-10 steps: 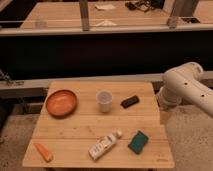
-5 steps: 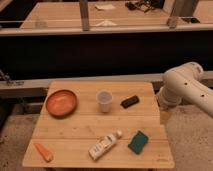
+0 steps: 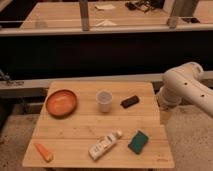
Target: Place the bottle in the ceramic bowl
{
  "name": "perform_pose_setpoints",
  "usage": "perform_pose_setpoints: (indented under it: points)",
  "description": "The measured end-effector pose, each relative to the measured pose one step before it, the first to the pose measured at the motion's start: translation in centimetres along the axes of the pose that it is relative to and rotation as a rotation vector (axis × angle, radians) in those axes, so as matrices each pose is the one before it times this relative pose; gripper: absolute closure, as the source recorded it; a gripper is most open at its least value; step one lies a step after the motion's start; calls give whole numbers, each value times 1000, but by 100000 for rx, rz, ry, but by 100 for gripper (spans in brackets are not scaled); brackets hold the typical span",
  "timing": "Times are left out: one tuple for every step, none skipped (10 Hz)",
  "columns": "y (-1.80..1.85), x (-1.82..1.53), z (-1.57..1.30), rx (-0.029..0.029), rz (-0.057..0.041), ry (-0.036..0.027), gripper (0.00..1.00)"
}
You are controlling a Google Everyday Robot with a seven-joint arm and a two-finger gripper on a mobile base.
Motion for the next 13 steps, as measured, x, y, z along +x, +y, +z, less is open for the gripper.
perform_pose_setpoints:
  points:
    - [209, -752, 78, -383, -1992, 50, 20]
    - [174, -1399, 26, -524, -3023, -308, 20]
    - [127, -1490, 45, -499, -2331, -306, 20]
    - [-1, -1766, 35, -423, -2503, -368, 20]
    - [42, -1257, 49, -289, -2252, -85, 20]
    - [128, -217, 39, -158, -1709, 175, 20]
    - [235, -134, 159, -293, -3316, 393, 20]
    - [55, -450, 97, 100, -1715, 272, 20]
    - [-107, -887, 71, 6, -2121, -251, 20]
    - [-211, -1558, 72, 7, -3008, -313, 20]
    - [-203, -1345, 78, 154, -2299, -321, 20]
    - [104, -589, 198, -201, -2735, 4, 20]
    - [11, -527, 153, 87, -4846, -257, 20]
